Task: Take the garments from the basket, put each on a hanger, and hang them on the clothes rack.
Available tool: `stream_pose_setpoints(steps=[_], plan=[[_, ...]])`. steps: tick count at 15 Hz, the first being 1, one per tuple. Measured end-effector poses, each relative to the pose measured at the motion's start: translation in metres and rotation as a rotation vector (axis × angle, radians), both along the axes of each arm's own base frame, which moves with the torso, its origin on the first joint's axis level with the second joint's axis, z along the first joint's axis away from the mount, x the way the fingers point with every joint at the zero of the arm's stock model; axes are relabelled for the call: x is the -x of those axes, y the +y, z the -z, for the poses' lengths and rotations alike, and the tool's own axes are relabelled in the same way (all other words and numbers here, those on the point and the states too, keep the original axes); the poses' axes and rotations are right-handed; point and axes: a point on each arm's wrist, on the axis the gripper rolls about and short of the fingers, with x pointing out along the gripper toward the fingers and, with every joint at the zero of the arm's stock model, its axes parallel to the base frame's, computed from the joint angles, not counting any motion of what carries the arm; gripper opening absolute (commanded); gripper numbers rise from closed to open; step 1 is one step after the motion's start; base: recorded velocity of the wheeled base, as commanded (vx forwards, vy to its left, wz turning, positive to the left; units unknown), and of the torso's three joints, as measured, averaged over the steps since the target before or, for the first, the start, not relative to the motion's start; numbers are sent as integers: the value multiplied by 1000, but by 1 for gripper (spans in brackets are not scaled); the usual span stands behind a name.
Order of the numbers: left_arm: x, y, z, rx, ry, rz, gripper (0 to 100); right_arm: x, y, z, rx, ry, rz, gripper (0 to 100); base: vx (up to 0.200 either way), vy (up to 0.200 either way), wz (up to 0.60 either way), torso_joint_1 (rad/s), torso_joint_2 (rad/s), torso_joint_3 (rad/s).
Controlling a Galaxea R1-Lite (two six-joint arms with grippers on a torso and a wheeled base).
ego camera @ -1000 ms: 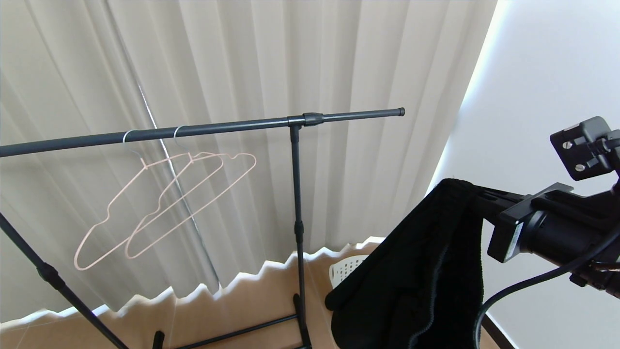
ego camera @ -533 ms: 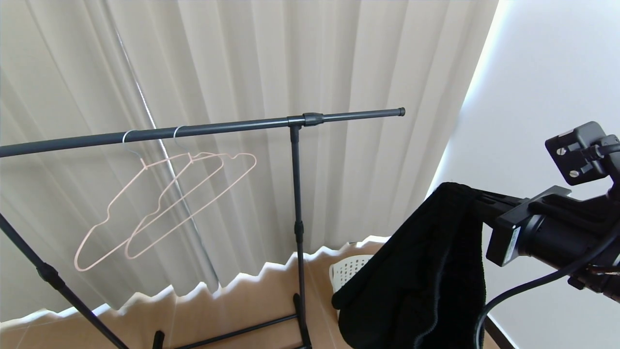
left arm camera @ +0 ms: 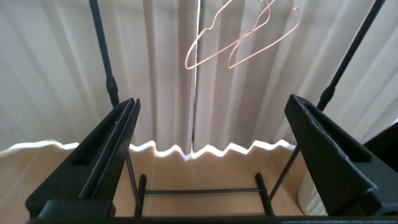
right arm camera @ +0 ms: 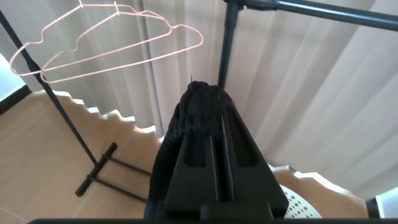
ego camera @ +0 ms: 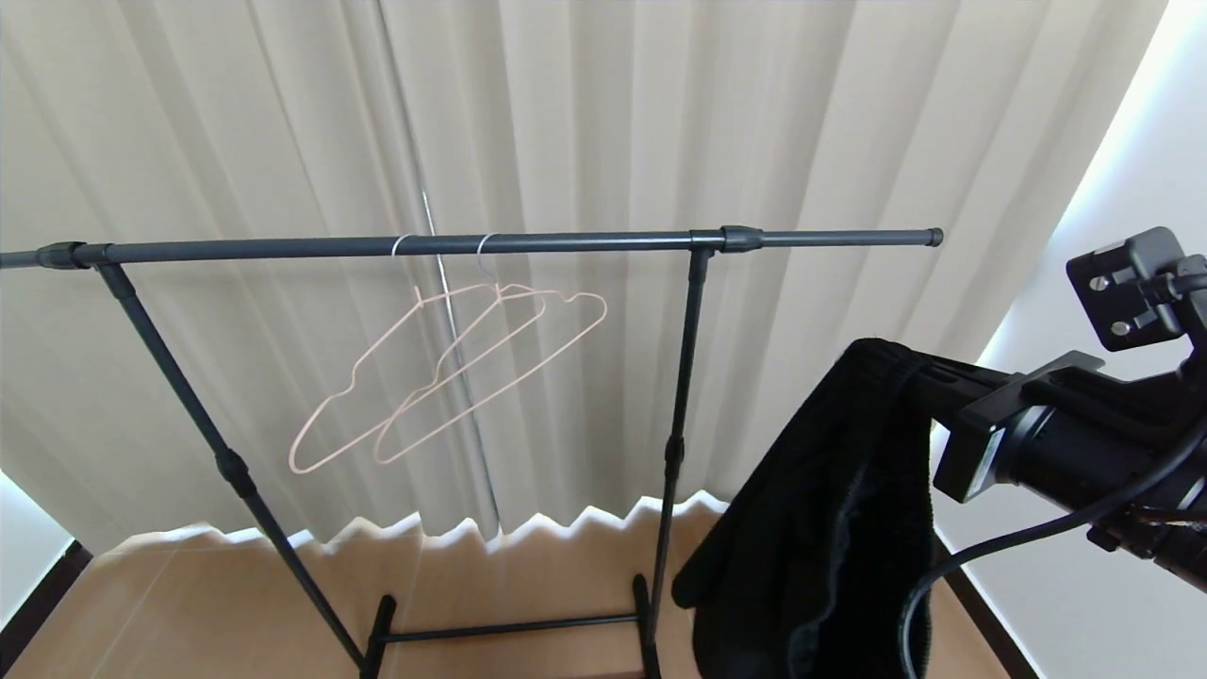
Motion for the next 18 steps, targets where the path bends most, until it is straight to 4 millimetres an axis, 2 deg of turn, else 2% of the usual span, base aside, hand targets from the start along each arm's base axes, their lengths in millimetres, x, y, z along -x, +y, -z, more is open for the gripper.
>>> stream_pose_setpoints(steps=[2,8,13,18], plan=[[0,0,0,1,0,2,100,-1,0,4,16,9,2,0,0,0,0,0,0,0],[0,0,0,1,0,2,100,-1,0,6,22,12,1,0,0,200,0,2,3,0],[0,0,0,1,0,0,100,-1,1,7,27,14,3,0,0,0,0,0,0,0],[0,0,0,-10,3,1,100,0,-1,13,131,-5,28,0,0,0,0,0,0,0]])
